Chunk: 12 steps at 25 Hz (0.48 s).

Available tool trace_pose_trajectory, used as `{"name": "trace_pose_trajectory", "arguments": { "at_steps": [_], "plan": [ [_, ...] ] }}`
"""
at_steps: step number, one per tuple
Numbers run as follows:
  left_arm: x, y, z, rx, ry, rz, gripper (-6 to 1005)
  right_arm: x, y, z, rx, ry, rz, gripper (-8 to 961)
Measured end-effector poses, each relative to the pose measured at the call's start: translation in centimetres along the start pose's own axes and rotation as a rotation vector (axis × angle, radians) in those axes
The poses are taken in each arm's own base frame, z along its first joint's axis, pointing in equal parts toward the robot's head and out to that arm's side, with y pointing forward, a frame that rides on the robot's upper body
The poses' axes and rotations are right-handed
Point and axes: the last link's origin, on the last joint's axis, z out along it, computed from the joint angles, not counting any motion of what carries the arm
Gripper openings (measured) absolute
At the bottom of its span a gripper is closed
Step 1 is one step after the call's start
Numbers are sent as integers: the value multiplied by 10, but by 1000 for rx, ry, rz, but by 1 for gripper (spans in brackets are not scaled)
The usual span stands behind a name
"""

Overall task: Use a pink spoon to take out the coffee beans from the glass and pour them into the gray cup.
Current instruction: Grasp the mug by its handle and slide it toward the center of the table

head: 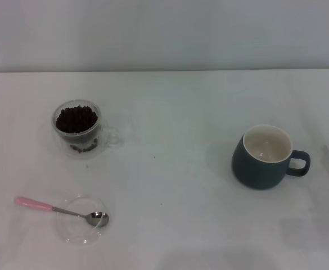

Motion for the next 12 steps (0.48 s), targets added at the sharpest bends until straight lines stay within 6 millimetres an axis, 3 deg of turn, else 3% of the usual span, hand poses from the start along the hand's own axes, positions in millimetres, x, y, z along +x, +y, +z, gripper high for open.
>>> {"name": "trace_pose_trajectory", "arguments": {
  "at_steps": [12],
  "plan": [
    [1, 2, 0, -4, 9, -17, 862, 3, -4, -29, 22, -22, 17, 767]
  ]
}}
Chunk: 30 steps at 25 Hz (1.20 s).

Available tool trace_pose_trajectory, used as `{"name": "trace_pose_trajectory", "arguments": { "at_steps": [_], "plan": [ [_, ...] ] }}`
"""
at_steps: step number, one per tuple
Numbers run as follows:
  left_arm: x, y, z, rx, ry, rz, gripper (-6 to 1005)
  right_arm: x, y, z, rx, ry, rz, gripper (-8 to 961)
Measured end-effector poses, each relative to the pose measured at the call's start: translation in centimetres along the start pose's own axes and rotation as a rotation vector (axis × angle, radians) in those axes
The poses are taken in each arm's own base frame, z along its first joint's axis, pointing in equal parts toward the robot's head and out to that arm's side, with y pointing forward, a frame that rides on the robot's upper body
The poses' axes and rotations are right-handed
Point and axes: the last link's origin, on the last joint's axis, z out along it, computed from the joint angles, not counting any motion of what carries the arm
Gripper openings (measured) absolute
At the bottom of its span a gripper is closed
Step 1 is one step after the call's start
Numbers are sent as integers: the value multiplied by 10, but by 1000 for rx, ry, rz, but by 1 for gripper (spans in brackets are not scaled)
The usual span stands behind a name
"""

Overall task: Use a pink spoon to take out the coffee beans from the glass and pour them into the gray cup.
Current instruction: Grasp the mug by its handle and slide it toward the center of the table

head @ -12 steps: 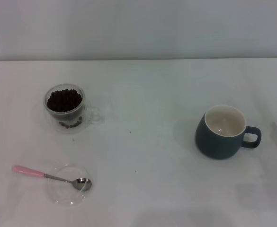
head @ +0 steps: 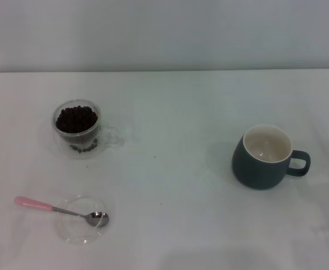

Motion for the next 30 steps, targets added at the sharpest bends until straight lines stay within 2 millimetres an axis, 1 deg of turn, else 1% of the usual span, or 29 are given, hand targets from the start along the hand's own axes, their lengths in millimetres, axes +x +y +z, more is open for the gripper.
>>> {"name": "trace_pose_trajectory", "arguments": {
  "at_steps": [5, 8, 11, 15, 19, 24, 30],
  "plan": [
    [1, 0, 1, -1, 3, -13, 862, 10, 11, -31, 17, 21, 8, 767],
    [2, -1, 5, -5, 8, -11, 862, 13, 27, -49, 28, 11, -10, 767],
    [4, 0, 11, -15, 16, -9, 862, 17, 46, -57, 38, 34, -61, 766],
    [5, 2, 19, -30, 20, -6, 862, 20, 65, -54, 93, 60, -134, 766],
    [7, 1, 22, -33, 25, -1, 862, 21, 79, -47, 112, 85, -150, 763],
    [7, -1, 22, -31, 25, 4, 861, 28, 90, -33, 118, 147, -134, 759],
    [8, -2, 21, -23, 26, 6, 861, 31, 98, -19, 97, 175, -143, 753]
  ]
}}
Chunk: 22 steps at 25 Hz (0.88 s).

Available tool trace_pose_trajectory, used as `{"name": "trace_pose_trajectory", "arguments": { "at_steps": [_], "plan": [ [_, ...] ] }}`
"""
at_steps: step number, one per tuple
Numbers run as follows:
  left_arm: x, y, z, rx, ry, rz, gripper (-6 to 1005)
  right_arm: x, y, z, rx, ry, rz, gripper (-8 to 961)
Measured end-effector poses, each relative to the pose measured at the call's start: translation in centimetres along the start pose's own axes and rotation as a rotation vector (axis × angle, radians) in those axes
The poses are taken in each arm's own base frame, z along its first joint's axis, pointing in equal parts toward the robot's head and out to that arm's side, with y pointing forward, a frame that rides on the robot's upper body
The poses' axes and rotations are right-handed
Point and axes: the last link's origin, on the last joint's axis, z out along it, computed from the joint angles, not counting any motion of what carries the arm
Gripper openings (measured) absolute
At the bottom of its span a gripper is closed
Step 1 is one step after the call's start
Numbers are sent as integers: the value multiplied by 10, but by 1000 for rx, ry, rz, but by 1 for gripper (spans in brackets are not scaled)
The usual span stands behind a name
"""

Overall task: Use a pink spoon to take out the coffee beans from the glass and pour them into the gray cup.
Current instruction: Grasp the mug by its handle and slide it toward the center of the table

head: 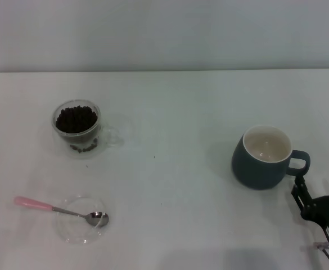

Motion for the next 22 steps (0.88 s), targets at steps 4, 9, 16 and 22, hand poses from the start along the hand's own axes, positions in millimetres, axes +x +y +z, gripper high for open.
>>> {"name": "trace_pose_trajectory", "arguments": {
  "at_steps": [4, 9, 16, 22],
  "plan": [
    [0, -1, 0, 8, 1, 0, 861, -4, 2, 9, -13, -14, -3, 749],
    [1, -2, 1, 8, 1, 3, 861, -8, 2, 18, -12, -24, -5, 745],
    [3, -7, -1, 31, 7, 14, 862, -10, 3, 34, -22, -4, -6, 738],
    [3, -8, -3, 35, 12, 15, 862, -12, 5, 42, -48, -10, -19, 733]
  ]
}}
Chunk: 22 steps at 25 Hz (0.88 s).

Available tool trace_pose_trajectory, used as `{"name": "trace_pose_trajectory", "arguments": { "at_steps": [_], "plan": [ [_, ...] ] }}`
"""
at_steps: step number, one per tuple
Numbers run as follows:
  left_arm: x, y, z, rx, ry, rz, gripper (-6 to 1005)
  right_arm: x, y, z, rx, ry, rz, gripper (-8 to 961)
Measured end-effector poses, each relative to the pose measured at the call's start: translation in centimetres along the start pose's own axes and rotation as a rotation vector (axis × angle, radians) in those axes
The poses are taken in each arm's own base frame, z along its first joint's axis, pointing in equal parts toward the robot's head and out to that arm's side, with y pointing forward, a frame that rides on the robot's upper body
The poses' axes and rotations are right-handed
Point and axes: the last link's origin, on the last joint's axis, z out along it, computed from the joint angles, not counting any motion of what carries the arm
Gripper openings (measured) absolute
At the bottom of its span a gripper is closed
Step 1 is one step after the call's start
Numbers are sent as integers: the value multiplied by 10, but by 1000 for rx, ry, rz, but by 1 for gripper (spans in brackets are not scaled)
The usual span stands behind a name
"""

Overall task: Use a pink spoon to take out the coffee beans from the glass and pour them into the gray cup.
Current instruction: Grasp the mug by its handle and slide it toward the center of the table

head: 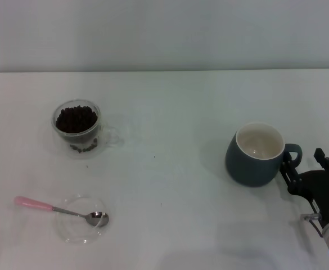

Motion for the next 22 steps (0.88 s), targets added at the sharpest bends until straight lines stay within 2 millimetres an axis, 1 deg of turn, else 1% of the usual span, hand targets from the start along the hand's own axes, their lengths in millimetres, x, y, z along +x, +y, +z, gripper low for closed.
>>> {"name": "trace_pose_trajectory", "arguments": {
  "at_steps": [4, 10, 17, 22],
  "plan": [
    [2, -2, 0, 0, 2, 12, 861, 0, 0, 4, -7, 8, -5, 729],
    [2, -2, 0, -1, 3, 13, 861, 0, 0, 9, -11, 15, -7, 497],
    [2, -2, 0, 0, 4, 13, 862, -3, 3, 12, -17, 10, 5, 455],
    [2, -3, 0, 2, 5, 15, 862, -3, 11, 12, -66, 14, 1, 417]
  ]
}}
